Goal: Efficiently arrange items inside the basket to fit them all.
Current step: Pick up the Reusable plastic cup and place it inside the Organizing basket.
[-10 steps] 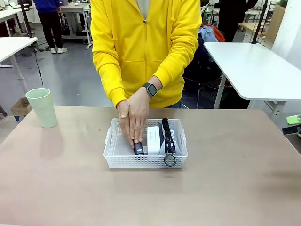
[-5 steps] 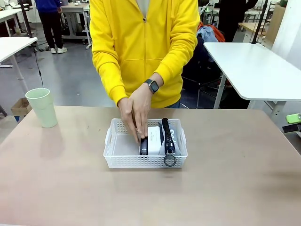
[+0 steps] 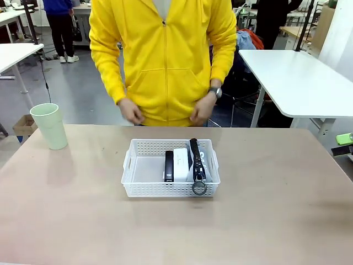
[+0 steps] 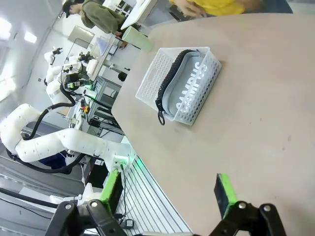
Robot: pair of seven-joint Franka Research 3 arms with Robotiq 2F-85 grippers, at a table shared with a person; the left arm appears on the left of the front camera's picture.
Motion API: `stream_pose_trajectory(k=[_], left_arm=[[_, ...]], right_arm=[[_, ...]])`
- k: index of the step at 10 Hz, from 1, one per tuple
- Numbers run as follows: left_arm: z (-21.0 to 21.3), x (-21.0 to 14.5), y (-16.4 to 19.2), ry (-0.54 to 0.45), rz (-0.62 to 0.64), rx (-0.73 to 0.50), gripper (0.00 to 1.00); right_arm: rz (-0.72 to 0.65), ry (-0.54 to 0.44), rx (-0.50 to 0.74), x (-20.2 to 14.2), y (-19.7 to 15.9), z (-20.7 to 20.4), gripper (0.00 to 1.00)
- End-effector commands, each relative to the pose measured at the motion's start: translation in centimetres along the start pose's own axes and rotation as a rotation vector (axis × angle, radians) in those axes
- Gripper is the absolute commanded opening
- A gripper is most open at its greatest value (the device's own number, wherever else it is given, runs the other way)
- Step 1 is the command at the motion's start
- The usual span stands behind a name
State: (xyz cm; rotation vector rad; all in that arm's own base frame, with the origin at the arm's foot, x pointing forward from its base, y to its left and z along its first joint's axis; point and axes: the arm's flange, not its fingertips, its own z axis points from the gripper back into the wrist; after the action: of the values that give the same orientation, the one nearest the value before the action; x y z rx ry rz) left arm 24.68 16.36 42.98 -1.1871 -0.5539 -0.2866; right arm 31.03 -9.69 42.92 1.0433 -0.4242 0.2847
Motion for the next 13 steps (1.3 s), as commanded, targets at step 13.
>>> stream_pose_trajectory(k=[13], left_arm=[[-3.1,4.4,7.8,0.032,-0.570,0.560,1.00]], right_arm=[[-0.021,-0.014,0.014,0.2,0.3,0.1,1.00]])
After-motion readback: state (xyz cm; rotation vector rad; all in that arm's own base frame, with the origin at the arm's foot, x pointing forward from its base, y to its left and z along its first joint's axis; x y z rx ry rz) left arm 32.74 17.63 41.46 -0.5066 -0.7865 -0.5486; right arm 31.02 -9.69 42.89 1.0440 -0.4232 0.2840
